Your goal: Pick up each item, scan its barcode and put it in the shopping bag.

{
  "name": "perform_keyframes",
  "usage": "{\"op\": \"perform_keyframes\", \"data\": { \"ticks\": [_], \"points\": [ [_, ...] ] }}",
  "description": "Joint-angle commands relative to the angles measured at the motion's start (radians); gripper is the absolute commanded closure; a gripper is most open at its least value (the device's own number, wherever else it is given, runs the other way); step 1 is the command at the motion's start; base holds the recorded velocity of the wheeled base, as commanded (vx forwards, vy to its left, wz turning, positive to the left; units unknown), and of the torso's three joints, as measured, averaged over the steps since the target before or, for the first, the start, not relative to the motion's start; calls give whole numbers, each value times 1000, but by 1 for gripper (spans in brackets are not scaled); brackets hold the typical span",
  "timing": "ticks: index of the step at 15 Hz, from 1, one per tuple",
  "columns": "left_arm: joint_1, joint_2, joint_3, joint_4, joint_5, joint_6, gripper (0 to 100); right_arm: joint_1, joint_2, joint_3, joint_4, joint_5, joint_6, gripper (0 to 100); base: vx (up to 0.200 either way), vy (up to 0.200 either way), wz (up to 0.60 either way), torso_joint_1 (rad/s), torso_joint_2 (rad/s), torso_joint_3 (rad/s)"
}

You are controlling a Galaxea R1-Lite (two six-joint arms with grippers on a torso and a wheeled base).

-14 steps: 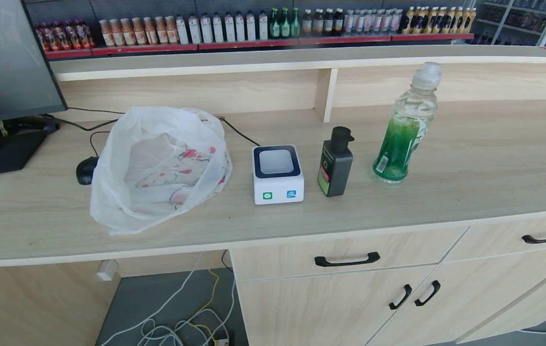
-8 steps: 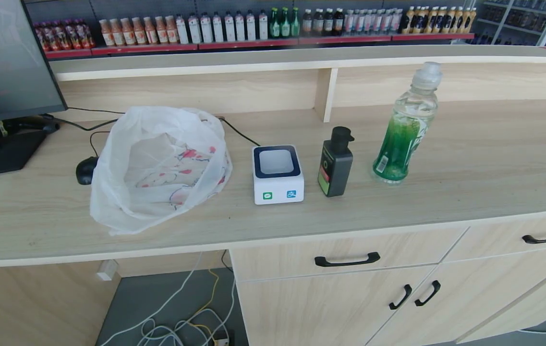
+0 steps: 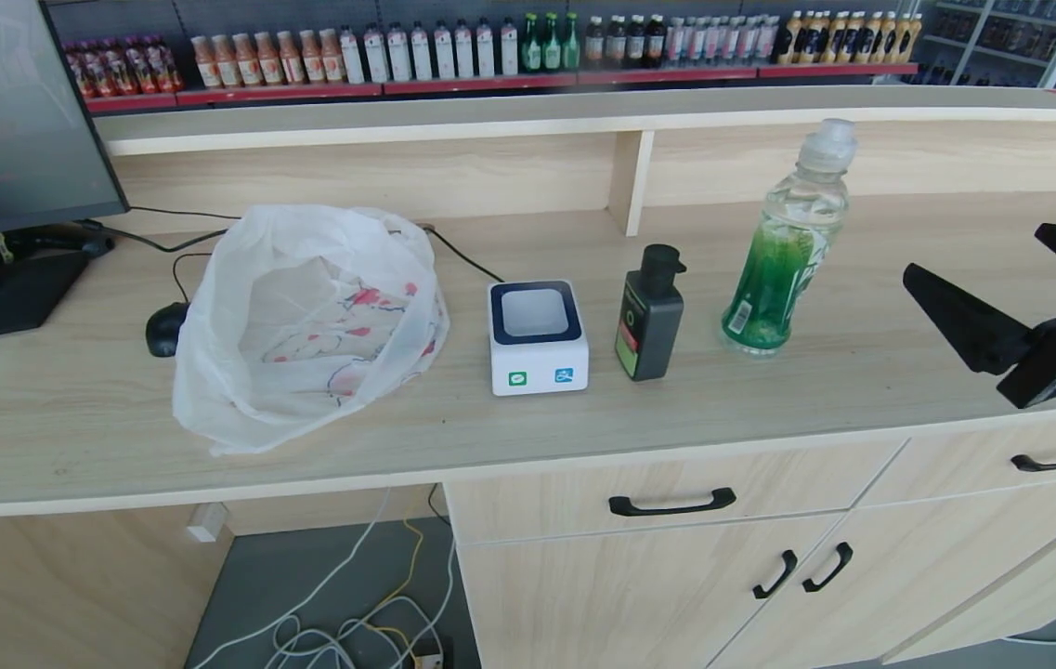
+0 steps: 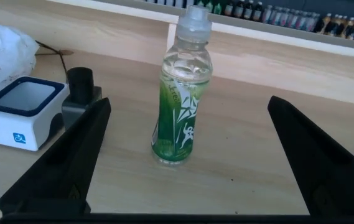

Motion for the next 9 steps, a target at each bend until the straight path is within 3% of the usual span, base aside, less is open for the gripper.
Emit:
{"op": "perform_keyframes", "data": {
  "ticks": [1, 4, 9],
  "points": [
    [1, 0, 0, 0, 0, 1, 0, 74, 104, -2, -27, -46, -1, 0, 0, 0, 0, 0, 0, 0],
    [1, 0, 0, 0, 0, 0, 0, 220, 150, 2, -29, -204, 30, 0, 0, 0, 0, 0, 0, 0],
    [1, 0, 0, 0, 0, 0, 0, 247, 244, -5, -90, -293, 67, 0, 0, 0, 0, 0, 0, 0]
  ]
}}
